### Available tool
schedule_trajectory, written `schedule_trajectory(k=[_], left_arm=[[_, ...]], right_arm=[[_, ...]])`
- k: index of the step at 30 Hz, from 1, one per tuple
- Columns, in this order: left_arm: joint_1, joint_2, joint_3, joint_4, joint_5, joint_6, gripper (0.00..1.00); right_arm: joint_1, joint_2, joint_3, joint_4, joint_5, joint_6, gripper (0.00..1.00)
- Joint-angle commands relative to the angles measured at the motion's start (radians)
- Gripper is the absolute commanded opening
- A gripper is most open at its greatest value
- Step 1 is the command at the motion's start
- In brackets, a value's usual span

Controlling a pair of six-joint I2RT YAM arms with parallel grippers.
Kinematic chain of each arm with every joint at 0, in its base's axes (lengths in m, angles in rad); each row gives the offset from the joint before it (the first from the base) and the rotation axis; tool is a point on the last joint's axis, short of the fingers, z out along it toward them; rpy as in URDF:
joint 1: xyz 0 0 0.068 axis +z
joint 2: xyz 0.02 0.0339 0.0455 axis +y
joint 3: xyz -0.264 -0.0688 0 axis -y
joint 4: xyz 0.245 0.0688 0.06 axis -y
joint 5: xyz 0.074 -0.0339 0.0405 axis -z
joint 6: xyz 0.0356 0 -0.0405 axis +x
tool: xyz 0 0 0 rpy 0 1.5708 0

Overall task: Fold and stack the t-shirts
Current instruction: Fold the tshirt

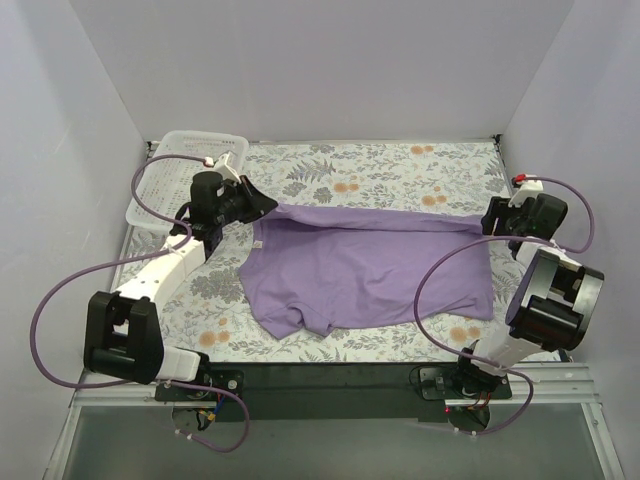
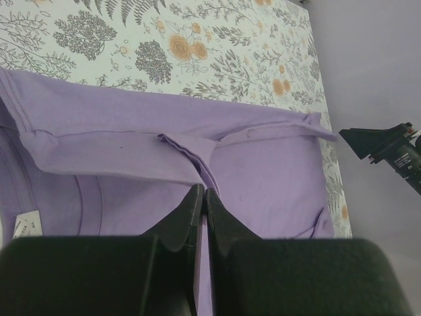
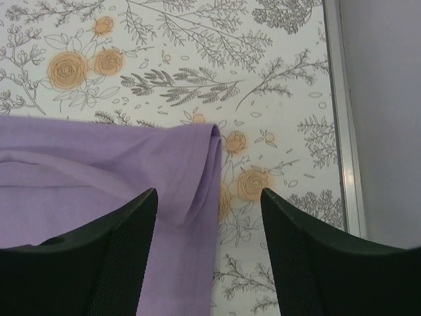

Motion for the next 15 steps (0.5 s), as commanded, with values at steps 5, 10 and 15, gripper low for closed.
schedule_trajectory(k=[5,10,15], left_arm=[[0.006,-0.07,-0.039,0.003,0.063,0.016,0.0],[0.006,-0.081,-0.063,0.003,0.09,0.013,0.0],[0.006,-0.089,-0.079,0.003,0.115,0.011,0.0]], right_arm=[[-0.025,-0.122,-0.032,-0.08,-0.077,-0.046,0.81],[-0.035,-0.172,-0.022,-0.205,-0.253,-0.118,0.88],[-0.036,-0.215,-0.046,-0.256,-0.345,-0.127,0.88]])
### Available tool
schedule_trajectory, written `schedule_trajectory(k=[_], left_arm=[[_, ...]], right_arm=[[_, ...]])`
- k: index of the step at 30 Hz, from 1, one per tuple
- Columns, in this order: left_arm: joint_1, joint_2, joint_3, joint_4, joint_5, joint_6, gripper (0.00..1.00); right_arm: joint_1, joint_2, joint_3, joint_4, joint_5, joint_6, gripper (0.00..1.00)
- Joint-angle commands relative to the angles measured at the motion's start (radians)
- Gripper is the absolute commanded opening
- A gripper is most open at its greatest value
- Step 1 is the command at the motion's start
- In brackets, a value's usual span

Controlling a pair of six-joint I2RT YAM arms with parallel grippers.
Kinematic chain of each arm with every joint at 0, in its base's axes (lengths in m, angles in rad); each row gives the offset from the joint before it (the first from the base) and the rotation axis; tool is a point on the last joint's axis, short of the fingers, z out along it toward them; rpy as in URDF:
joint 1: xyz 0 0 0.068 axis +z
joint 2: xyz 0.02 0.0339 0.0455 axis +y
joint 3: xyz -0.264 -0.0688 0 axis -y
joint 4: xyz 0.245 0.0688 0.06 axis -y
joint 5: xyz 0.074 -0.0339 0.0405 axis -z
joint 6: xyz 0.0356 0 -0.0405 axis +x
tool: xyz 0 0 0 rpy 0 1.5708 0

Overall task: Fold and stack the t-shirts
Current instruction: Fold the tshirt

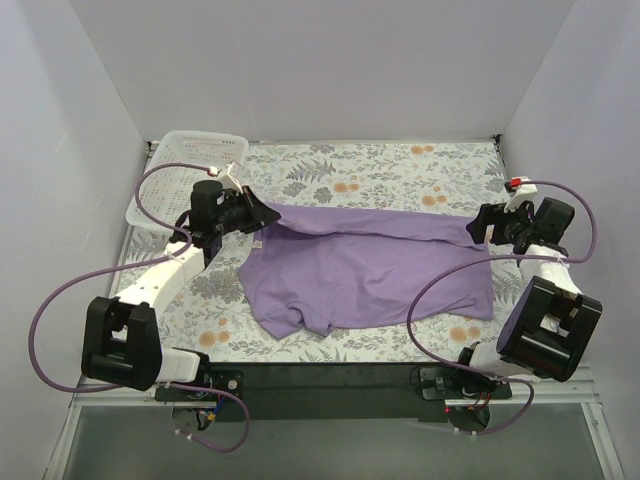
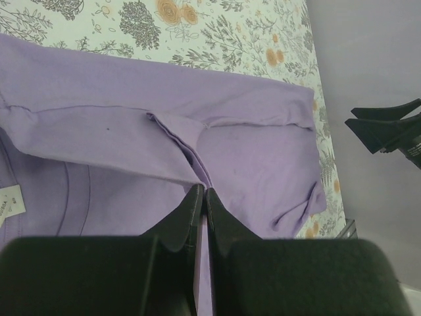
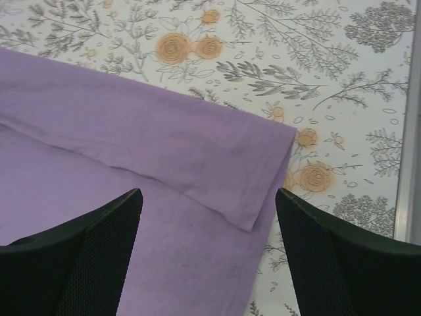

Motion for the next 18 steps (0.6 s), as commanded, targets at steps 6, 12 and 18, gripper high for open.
schedule_trajectory(k=[6,12,18], left_arm=[[0.006,-0.059,-0.034,0.003,0.048,0.01,0.0],[0.004,-0.054,-0.06,-0.02,0.07,0.03,0.0],[0.004,-0.092,-0.065,-0.144,0.142,0.159,0.21]], right_arm=[[-0.008,-0.072,-0.065,-0.092,-0.145,-0.032,0.88],[-0.01,-0.089,-0.092,-0.105,-0.164,-0.041,0.89],[-0.019,-0.103,-0.095,-0.115,-0.19,-0.038,0.89]])
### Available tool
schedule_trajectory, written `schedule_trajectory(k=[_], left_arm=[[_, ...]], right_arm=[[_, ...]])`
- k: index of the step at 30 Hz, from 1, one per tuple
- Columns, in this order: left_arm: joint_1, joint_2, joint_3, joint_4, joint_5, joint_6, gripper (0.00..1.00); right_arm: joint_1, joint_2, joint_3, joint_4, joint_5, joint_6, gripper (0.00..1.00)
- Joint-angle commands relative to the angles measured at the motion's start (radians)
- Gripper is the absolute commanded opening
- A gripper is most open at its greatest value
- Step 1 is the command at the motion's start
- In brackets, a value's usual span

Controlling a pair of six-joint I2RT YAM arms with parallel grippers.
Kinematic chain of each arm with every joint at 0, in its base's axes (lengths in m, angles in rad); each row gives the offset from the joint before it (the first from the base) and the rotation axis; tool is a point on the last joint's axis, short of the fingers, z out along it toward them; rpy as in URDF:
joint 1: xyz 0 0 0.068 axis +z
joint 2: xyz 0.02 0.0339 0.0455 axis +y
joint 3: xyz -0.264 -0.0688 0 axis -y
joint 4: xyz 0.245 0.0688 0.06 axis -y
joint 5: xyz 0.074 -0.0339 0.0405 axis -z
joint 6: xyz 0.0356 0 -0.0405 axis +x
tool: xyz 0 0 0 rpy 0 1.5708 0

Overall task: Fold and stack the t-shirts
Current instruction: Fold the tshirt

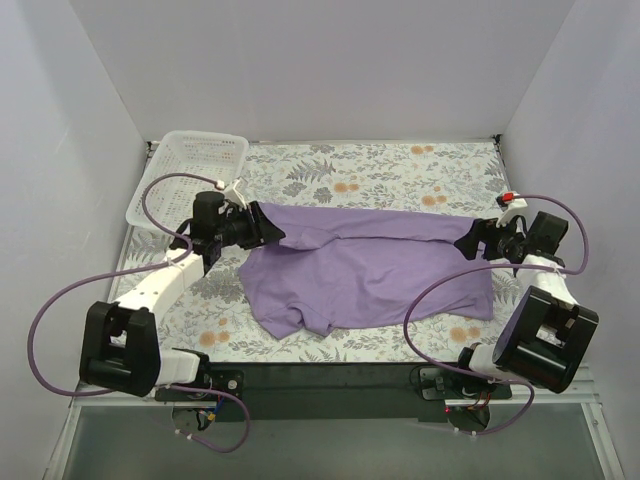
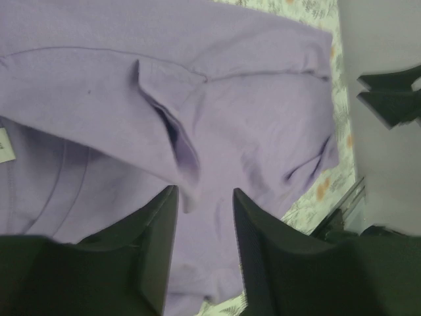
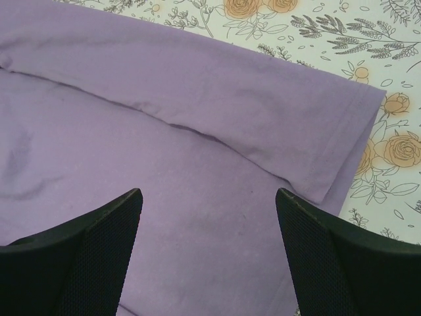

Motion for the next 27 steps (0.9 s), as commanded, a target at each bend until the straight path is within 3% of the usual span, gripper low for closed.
schedule_trajectory(k=[1,4,6,11,15,21,27], left_arm=[[0.004,-0.119,0.007,-0.104,0.029,0.117,0.42],[0.004,-0.197,0.023,-0.124,-0.061,0.179,0.66],[0.004,-0.194,0.045,-0.129,-0.072,0.199,0.68],[0.004,0.029,0.178,-0.184,0.075,0.245,0.67],[-0.017,0.215,0.279,-0.224,0.107,0.262,0.62],[-0.094,0.433,0.408,-0.293,-0.001,0.269,0.59],[-0.137,0.521,0.458,-0.33,-0.1,0.271,0.56]], right_arm=[[-0.013,-0.032,-0.003,-0.004,-0.049,-0.011,0.89],[-0.019,-0.041,-0.007,-0.008,-0.067,-0.014,0.89],[-0.022,-0.043,-0.007,-0.008,-0.08,-0.013,0.89],[-0.031,-0.037,-0.009,-0.02,-0.095,-0.02,0.89],[-0.049,-0.026,-0.004,-0.03,-0.118,-0.023,0.89],[-0.072,-0.01,-0.001,-0.043,-0.142,-0.026,0.89],[-0.094,-0.001,0.002,-0.054,-0.165,-0.031,0.89]])
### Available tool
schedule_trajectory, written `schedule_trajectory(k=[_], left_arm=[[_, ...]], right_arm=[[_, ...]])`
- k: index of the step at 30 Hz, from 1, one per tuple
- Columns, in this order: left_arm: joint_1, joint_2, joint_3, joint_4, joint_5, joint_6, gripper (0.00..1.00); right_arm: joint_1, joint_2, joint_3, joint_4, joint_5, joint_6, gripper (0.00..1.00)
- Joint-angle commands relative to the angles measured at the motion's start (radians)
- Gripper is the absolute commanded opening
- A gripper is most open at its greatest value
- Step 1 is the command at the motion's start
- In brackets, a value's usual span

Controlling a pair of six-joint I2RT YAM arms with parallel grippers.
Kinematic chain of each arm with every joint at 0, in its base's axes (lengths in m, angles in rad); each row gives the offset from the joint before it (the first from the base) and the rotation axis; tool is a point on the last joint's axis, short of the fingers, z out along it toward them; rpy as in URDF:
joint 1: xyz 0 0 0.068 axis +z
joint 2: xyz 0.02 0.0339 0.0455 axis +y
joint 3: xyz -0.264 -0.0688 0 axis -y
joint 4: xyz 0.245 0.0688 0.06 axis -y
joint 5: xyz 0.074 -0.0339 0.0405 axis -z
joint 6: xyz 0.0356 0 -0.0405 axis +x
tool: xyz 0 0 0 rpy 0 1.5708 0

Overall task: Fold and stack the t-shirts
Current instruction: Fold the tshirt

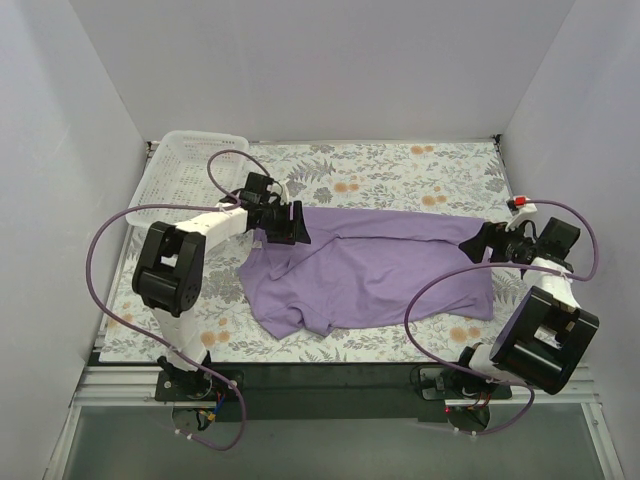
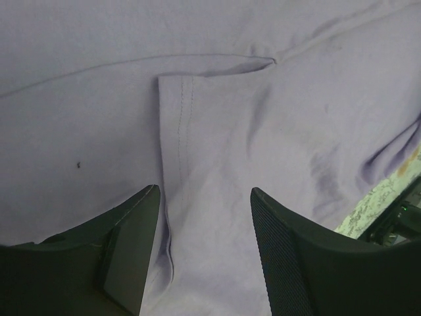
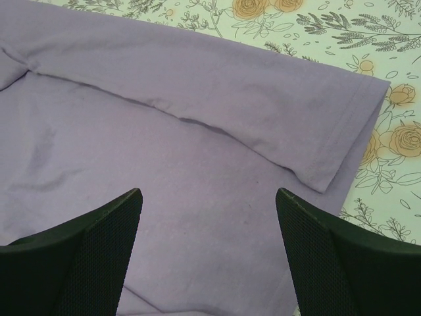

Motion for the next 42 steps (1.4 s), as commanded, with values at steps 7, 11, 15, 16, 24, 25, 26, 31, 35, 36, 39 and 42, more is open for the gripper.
schedule_trajectory(k=[7,11,15,16,24,25,26,31,35,36,39,42], left_arm=[[-0.05,0.052,0.086,-0.061,-0.151,0.037,0.54],[-0.058,0.063,0.102,-0.066,-0.17,0.039,0.52],[-0.062,0.063,0.106,-0.067,-0.147,0.04,0.4],[-0.064,0.063,0.108,-0.067,-0.141,0.04,0.36],[-0.068,0.057,0.103,-0.066,-0.105,0.042,0.0],[-0.068,0.054,0.1,-0.066,-0.099,0.043,0.0],[-0.07,0.051,0.1,-0.064,-0.095,0.045,0.0],[-0.085,0.011,0.094,-0.055,-0.061,0.056,0.0],[-0.101,-0.012,0.079,-0.052,0.009,0.071,0.0],[-0.104,-0.015,0.074,-0.052,0.025,0.073,0.0],[-0.116,-0.021,0.049,-0.053,0.109,0.089,0.0],[-0.136,-0.005,0.036,-0.088,0.247,0.137,0.16]], right_arm=[[-0.024,0.016,0.007,-0.026,-0.059,-0.014,0.88],[-0.03,0.017,0.007,-0.03,-0.065,-0.015,0.88],[-0.036,0.02,0.008,-0.033,-0.071,-0.017,0.88],[-0.036,0.019,0.008,-0.033,-0.073,-0.017,0.88],[-0.049,0.02,0.008,-0.036,-0.081,-0.018,0.88],[-0.049,0.02,0.01,-0.038,-0.082,-0.018,0.88],[-0.052,0.022,0.008,-0.039,-0.084,-0.018,0.88],[-0.055,0.025,0.01,-0.042,-0.088,-0.017,0.88],[-0.059,0.028,0.011,-0.044,-0.091,-0.018,0.88],[-0.059,0.028,0.012,-0.046,-0.09,-0.017,0.88],[-0.062,0.026,0.012,-0.046,-0.093,-0.018,0.88],[-0.064,0.026,0.012,-0.047,-0.094,-0.018,0.88]])
